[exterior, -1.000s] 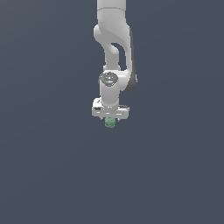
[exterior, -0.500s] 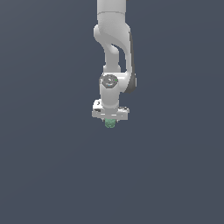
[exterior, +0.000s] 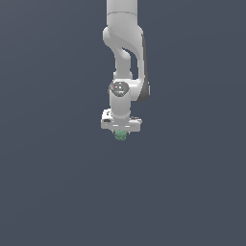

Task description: Pick up the object and move it to a goal position.

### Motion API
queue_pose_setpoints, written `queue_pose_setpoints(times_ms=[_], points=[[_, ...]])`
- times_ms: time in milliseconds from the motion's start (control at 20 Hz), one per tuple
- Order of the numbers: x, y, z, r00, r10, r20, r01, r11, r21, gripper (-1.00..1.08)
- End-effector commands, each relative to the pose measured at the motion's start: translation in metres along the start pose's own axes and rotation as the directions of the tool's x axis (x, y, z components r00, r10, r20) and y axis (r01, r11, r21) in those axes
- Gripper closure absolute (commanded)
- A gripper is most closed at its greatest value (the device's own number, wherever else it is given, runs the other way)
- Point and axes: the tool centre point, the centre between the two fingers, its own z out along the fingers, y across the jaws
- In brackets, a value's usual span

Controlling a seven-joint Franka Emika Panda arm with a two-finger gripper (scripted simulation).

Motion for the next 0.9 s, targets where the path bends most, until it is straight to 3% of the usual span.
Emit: queue_pose_setpoints(times_ms=[0, 400, 850], points=[[0.001, 0.003, -0.005, 1.000, 0.001, -0.001, -0.001, 1.000, 0.000, 1.08], [0.009, 0.027, -0.045, 1.000, 0.001, -0.001, -0.001, 1.000, 0.000, 1.08], [0.026, 0.075, -0.125, 1.000, 0.001, -0.001, -0.001, 1.000, 0.001, 1.08]])
